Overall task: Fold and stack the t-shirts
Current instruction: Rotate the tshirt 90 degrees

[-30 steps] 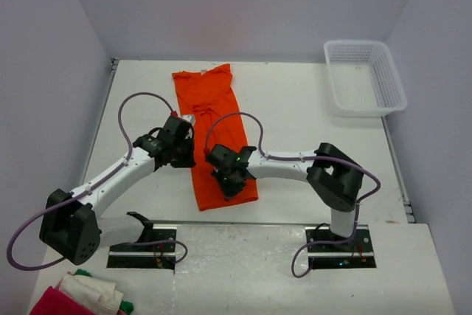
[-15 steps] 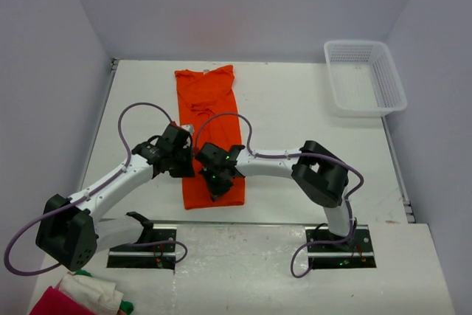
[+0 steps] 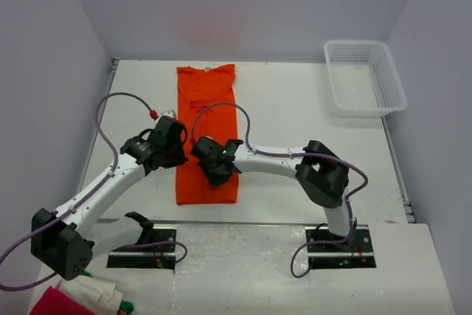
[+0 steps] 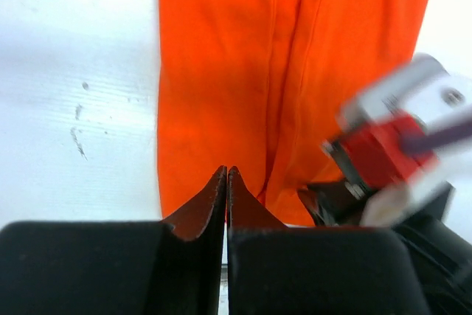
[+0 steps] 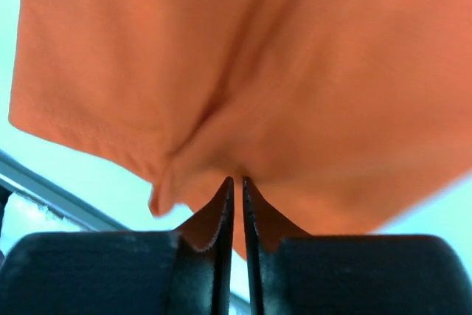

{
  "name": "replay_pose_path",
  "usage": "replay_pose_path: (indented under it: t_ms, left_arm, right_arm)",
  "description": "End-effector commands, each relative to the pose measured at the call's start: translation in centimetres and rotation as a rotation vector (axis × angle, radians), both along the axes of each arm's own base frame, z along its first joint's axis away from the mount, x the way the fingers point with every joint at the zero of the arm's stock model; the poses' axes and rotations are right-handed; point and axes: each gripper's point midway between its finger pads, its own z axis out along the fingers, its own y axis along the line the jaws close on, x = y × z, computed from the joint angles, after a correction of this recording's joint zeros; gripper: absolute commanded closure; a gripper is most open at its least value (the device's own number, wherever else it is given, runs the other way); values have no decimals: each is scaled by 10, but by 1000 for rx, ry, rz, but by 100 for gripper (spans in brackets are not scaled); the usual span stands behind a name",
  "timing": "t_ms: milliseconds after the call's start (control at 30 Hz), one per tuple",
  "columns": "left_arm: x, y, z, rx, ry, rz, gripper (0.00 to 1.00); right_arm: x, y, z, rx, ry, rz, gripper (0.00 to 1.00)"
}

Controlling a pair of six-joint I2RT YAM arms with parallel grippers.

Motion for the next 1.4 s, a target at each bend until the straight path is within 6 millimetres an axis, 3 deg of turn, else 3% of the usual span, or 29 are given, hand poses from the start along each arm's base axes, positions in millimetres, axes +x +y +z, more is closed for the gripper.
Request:
replay_pose_path:
  t_ms: [0,133,233,267,300,433,467,500,567,600,667,767,867,900,967,1067,1200,1367]
  left_arm:
    - [28,3,36,13,-120,84,100]
    - [61,-22,54,14,-155,-36,100]
    - [94,-46,59,27,-166,-140,100]
    - [109,-55,77,14,-197,-159,100]
    - [121,-62,62,38,-161,-173,100]
    - [167,-76,57,90,-161,-201,100]
    - [184,-80,68,89,-192,-199,100]
    - [196,-82,51,110,-160,-203,100]
    - [211,-84,47,108,-134,-222,100]
    - [229,-89,46,110,-157,-222,100]
    - [251,-83,48,109,-190,-219,100]
    - [282,-76,29,39,-213,-218,100]
    - [303,-64,23,4,-239,-200,100]
    - [309,-60,5,12,-209,-191,100]
    - [325,-54,-8,16,-191,-191,100]
    - [343,-50,-9,36,-204,-205,100]
    - [353,-47,-36,44,-176,-209,100]
    - [358,-45,-64,10,-136,-212,100]
  right_arm:
    - [18,-22,69,30,-161,-44,86]
    - [24,-63,100,-29,-243,-115,82]
    - [22,-83,110,-22,-258,-139,100]
    - [19,-85,108,-16,-250,-145,100]
    - [13,-90,102,-8,-226,-132,100]
    - [4,-80,84,47,-176,-116,100]
    - [3,-79,79,49,-162,-117,100]
    - [0,-79,73,42,-149,-110,100]
    - [0,-74,62,48,-131,-105,100]
    - [-2,-74,56,42,-120,-100,100]
    - [-3,-70,44,37,-91,-94,100]
    - [-6,-63,34,49,-58,-78,100]
    - [-6,-60,31,50,-52,-73,100]
    - [-7,-59,32,50,-48,-68,100]
    - [-7,-61,33,42,-47,-70,100]
    - [-6,-65,42,47,-68,-75,100]
    - [-5,-58,50,77,-60,-68,100]
    - [-3,-42,36,74,-28,-52,100]
